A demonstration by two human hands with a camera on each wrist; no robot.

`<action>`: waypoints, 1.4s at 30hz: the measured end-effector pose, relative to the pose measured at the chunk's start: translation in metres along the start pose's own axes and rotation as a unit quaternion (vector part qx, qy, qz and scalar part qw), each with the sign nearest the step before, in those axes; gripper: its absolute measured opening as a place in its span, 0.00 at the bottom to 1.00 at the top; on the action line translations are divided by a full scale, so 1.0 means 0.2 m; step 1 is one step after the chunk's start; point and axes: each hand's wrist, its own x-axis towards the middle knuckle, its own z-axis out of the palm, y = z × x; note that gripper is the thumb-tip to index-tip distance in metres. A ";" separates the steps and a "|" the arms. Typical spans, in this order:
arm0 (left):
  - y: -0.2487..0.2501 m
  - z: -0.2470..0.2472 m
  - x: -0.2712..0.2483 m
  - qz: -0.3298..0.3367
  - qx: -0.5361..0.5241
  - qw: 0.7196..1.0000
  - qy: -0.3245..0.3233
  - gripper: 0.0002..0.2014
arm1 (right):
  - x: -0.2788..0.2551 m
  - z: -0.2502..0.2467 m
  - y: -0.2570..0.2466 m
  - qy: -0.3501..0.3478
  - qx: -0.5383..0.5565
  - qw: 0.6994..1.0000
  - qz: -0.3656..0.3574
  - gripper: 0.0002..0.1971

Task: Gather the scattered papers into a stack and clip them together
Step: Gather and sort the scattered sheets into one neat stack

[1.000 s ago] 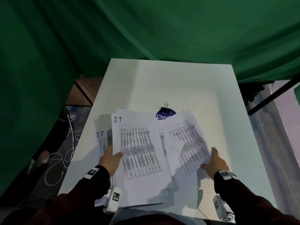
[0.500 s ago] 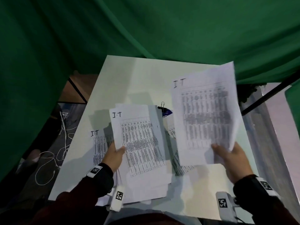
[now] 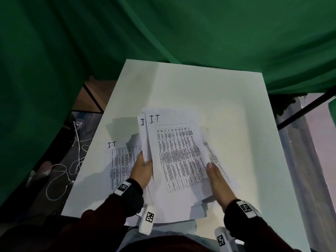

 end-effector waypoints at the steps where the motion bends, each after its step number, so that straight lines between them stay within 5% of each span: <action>1: 0.00 -0.01 -0.01 -0.004 -0.009 1.000 0.003 0.22 | 0.02 -0.03 0.00 0.009 -0.003 1.000 0.004 0.53; 4: 0.01 -0.03 -0.02 -0.017 -0.030 0.999 -0.006 0.21 | 0.06 -0.11 -0.04 0.039 -0.001 0.999 0.009 0.51; 7: 0.05 -0.03 -0.04 -0.015 -0.040 0.999 -0.024 0.19 | 0.10 -0.15 -0.11 0.002 0.109 0.994 0.013 0.23; 9: 0.11 -0.01 -0.09 0.001 -0.019 0.998 -0.056 0.15 | 0.10 -0.16 -0.16 -0.045 0.149 0.988 0.021 0.17; 12: 0.20 0.02 -0.14 0.032 0.060 0.993 -0.101 0.30 | 0.12 -0.17 -0.20 -0.031 0.083 0.994 -0.063 0.16; 15: 0.27 0.04 -0.12 0.131 0.129 0.979 -0.093 0.27 | 0.07 -0.17 -0.29 0.033 0.069 0.987 -0.140 0.14; 21: 0.39 0.07 -0.06 0.201 0.070 0.976 -0.046 0.17 | 0.02 -0.14 -0.37 0.107 0.087 0.964 -0.227 0.10; 26: 0.32 0.06 -0.05 0.178 0.083 0.980 -0.039 0.22 | 0.03 -0.11 -0.28 0.094 0.096 0.969 -0.206 0.13; 30: 0.28 0.06 -0.04 0.157 0.121 0.980 -0.019 0.15 | 0.02 -0.10 -0.24 0.087 0.106 0.972 -0.190 0.15; 42: 0.32 0.13 -0.05 0.194 0.112 0.974 -0.043 0.21 | -0.02 -0.04 -0.25 0.094 0.117 0.967 -0.205 0.20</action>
